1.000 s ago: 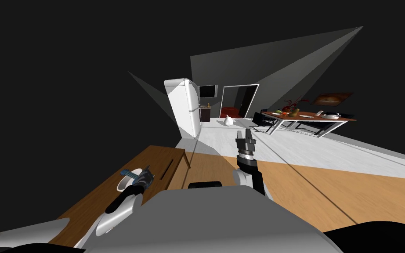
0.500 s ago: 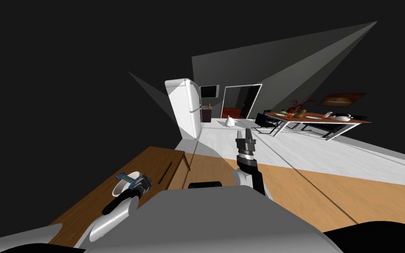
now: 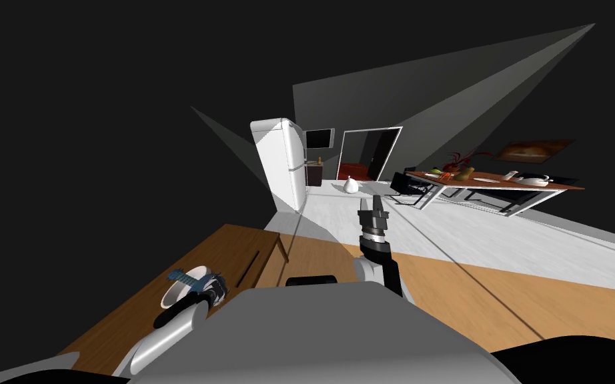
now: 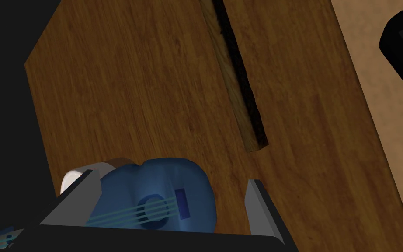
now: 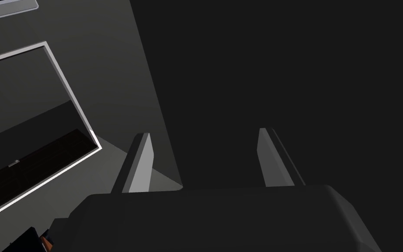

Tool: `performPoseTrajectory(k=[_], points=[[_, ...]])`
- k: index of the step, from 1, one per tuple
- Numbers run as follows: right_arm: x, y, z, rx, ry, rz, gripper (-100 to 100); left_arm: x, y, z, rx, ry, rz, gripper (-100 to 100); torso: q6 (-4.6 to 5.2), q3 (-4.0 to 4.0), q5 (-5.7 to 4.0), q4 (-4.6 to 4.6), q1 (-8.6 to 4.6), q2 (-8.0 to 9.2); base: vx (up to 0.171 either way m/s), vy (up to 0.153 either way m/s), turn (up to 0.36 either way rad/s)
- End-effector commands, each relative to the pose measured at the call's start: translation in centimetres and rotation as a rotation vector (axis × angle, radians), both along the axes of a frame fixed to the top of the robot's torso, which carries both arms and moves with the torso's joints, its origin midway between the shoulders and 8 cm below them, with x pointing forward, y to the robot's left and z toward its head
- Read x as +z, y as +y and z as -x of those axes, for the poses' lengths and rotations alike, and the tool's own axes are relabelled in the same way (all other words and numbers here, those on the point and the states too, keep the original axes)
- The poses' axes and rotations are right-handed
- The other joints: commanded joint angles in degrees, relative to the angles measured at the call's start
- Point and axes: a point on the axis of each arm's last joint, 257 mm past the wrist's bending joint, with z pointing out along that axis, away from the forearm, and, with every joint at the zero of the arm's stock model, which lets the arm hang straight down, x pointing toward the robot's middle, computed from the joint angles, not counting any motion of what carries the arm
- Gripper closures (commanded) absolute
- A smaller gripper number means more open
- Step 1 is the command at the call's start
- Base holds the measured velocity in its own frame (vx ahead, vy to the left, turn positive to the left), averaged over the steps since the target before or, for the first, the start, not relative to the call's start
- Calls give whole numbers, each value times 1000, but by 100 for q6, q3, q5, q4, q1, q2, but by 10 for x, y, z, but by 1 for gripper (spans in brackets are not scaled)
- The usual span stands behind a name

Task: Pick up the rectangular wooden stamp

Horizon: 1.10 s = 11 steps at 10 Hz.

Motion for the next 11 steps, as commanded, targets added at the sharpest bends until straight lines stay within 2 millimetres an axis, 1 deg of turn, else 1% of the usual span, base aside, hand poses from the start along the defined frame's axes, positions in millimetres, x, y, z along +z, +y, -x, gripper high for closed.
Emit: performPoseTrajectory(k=[1,2,3,4,5,6,7,8,9,10,11], points=[[0,0,0,0,0,0,0,-11,0,11,24,39,36,-100,0,0,0,0,0,0,114,-19,26],[0,0,0,0,0,0,0,-21,1,24,65,71,76,-100,1,-1,-1,-1,1,-2,142,-11,47],[0,0,0,0,0,0,0,-24,-2,28,66,88,86,-100,0,-6,0,-2,5,-10,112,-10,27],[0,0,0,0,0,0,0,-34,-1,41,106,118,124,-100,1,-3,0,-2,4,-3,118,22,44],[0,0,0,0,0,0,0,-36,-3,44,107,135,134,-100,0,-3,2,-1,14,-4,113,0,18],[0,0,0,0,0,0,0,-45,-5,58,146,171,174,-100,1,-2,2,-1,9,-2,130,-34,49],[0,0,0,0,0,0,0,-46,-6,60,147,179,179,-100,0,-4,0,-2,-2,-7,116,-21,29],[0,0,0,0,0,0,0,-55,-8,73,185,216,219,-100,2,-3,-1,-1,1,-3,134,-13,32],[0,0,0,0,0,0,0,-61,-10,83,219,242,251,-100,1,-5,0,-2,3,-8,178,8,79],[0,0,0,0,0,0,0,-63,-12,88,222,260,261,-100,0,-12,1,-5,11,-21,153,15,15],[0,0,0,0,0,0,0,-69,-16,100,256,296,297,-100,2,-11,2,-5,14,-17,144,12,25]])
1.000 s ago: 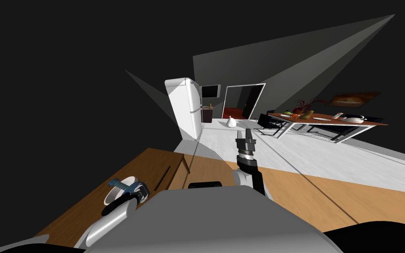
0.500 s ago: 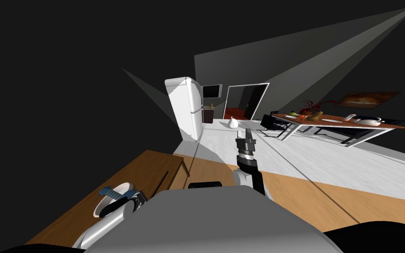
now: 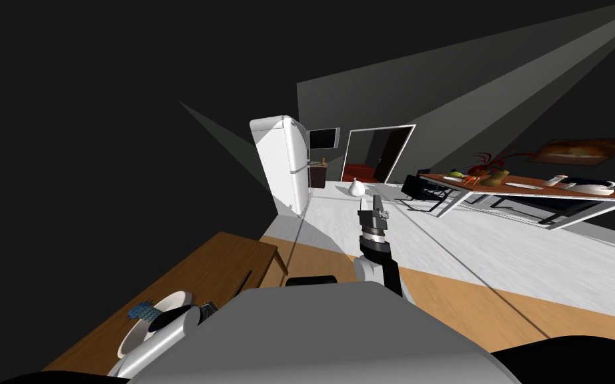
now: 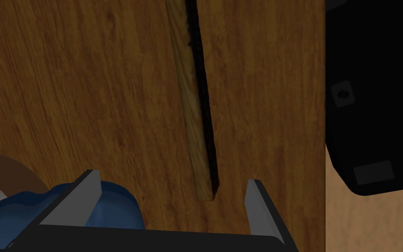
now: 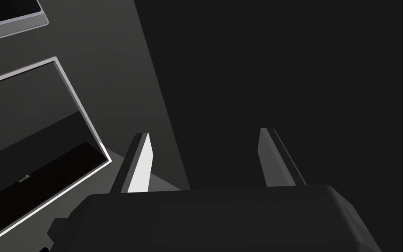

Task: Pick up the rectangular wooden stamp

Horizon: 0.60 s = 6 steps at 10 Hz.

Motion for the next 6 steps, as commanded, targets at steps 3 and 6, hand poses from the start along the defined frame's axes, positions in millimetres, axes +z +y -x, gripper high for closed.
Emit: performPoseTrajectory(k=[3,6], points=[[0,0,0,0,0,0,0,-15,-10,28,81,90,85,-100,0,-2,-3,-1,-12,-2,152,-14,35],[0,0,0,0,0,0,0,-21,-17,45,132,145,134,-100,1,4,-1,1,-3,9,125,1,27]])
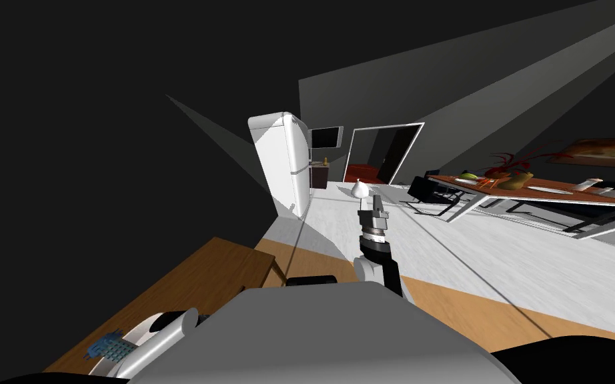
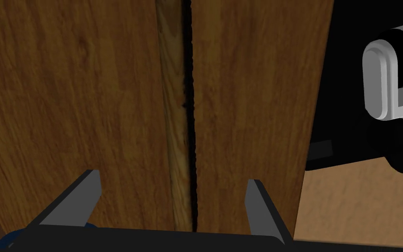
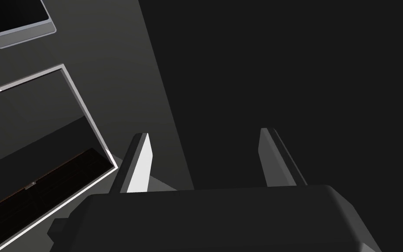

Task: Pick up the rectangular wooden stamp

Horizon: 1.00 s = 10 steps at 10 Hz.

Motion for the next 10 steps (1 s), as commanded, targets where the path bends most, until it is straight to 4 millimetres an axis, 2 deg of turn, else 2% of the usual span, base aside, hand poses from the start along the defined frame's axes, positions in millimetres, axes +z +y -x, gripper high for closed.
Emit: performPoseTrajectory(k=[1,4,5,6,7,10], points=[[0,0,0,0,0,0,0,-3,-5,12,35,38,34,-100,0,0,0,0,0,0,116,-14,36],[0,0,0,0,0,0,0,-8,-13,27,86,92,82,-100,1,-9,1,-3,8,-16,152,14,30],[0,0,0,0,0,0,0,-7,-11,24,74,79,70,-100,0,-9,2,-3,11,-15,64,10,5],[0,0,0,0,0,0,0,-7,-11,25,77,82,73,0,1,4,1,1,7,10,12,2,-2],[0,0,0,0,0,0,0,-14,-14,24,74,80,72,-100,0,16,1,6,4,29,10,11,25],[0,0,0,0,0,0,0,-28,-20,24,68,78,71,-100,0,24,2,9,11,42,2,13,12]])
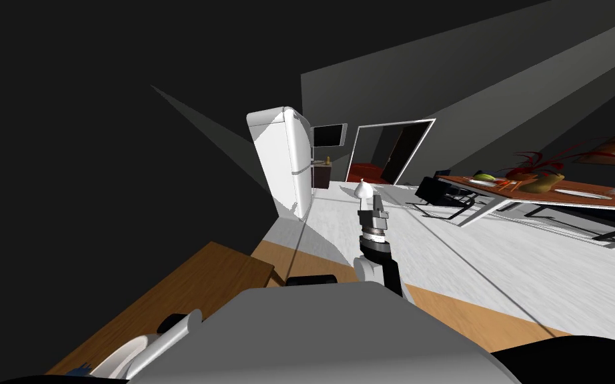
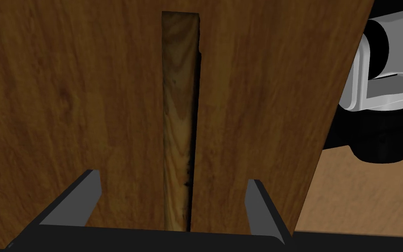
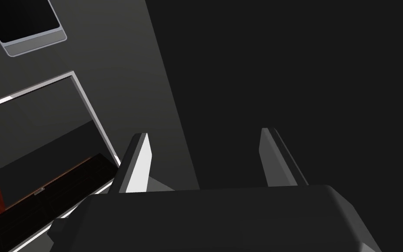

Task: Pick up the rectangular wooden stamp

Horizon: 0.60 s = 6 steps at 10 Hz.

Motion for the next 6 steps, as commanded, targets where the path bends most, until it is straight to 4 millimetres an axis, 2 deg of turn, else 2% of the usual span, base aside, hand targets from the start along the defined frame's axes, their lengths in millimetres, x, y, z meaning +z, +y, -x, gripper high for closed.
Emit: performPoseTrajectory(k=[1,2,6], points=[[0,0,0,0,0,0,0,0,0,0,0,0,0,-100,0,0,0,0,0,0,0,0,0],[0,0,0,0,0,0,0,-1,0,0,-1,-1,-1,100,0,0,-1,0,-2,0,0,0,0],[0,0,0,0,0,0,0,-1,-1,0,1,0,2,100,4,-1,4,1,17,-2,0,0,0]])
